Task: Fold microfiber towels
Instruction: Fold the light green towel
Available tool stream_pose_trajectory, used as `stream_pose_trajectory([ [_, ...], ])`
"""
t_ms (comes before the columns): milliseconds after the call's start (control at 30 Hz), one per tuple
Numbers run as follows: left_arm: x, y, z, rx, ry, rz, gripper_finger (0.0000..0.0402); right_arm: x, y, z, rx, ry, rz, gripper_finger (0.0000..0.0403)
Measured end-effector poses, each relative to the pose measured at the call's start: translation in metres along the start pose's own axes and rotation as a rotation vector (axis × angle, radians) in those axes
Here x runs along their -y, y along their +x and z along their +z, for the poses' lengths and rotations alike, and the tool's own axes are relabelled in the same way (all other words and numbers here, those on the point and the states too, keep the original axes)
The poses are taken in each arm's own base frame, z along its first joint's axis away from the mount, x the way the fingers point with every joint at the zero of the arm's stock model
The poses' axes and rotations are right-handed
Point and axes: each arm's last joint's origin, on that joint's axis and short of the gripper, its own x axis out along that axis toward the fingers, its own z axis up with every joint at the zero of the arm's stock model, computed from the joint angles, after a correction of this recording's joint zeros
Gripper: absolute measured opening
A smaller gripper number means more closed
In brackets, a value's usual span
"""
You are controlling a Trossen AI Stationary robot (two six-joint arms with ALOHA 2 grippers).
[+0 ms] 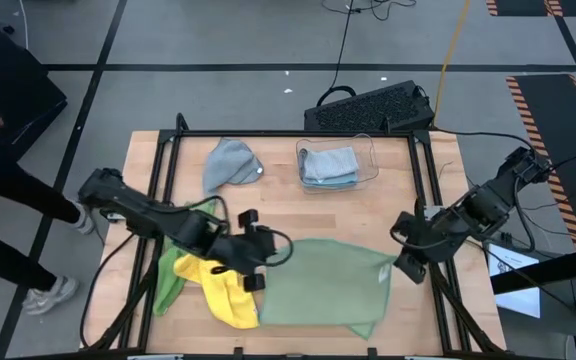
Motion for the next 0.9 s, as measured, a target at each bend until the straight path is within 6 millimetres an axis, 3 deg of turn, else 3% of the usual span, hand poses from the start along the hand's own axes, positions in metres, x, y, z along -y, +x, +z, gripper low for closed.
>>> stream_pose_trajectory([
  [167,-0.019,0.028,0.005,-0.059,-0.026,0.035,0.0007,0.016,-0.001,0.005,0.054,-0.038,-0.165,0.0000],
  [300,-0.036,0.025,0.015,-0.001,-0.087,0.078,0.0012,0.030,-0.004,0.011,0.117,-0.059,-0.323,0.0000],
  [467,-0.061,0.027,0.021,0.012,-0.023,0.184,0.0004,0.049,-0.009,0.023,0.284,-0.111,-0.562,0.0000],
  [600,-0.079,0.031,0.026,-0.001,-0.093,0.165,0.0012,0.059,-0.006,0.028,0.285,-0.181,-0.633,0.0000],
  [800,-0.075,0.032,0.025,-0.017,-0.126,0.108,0.0006,0.066,0.018,0.026,0.153,-0.300,-0.618,0.0000],
  [900,-0.068,0.043,0.022,-0.048,-0.110,0.092,0.0014,0.073,0.037,0.024,0.109,-0.354,-0.583,0.0000],
])
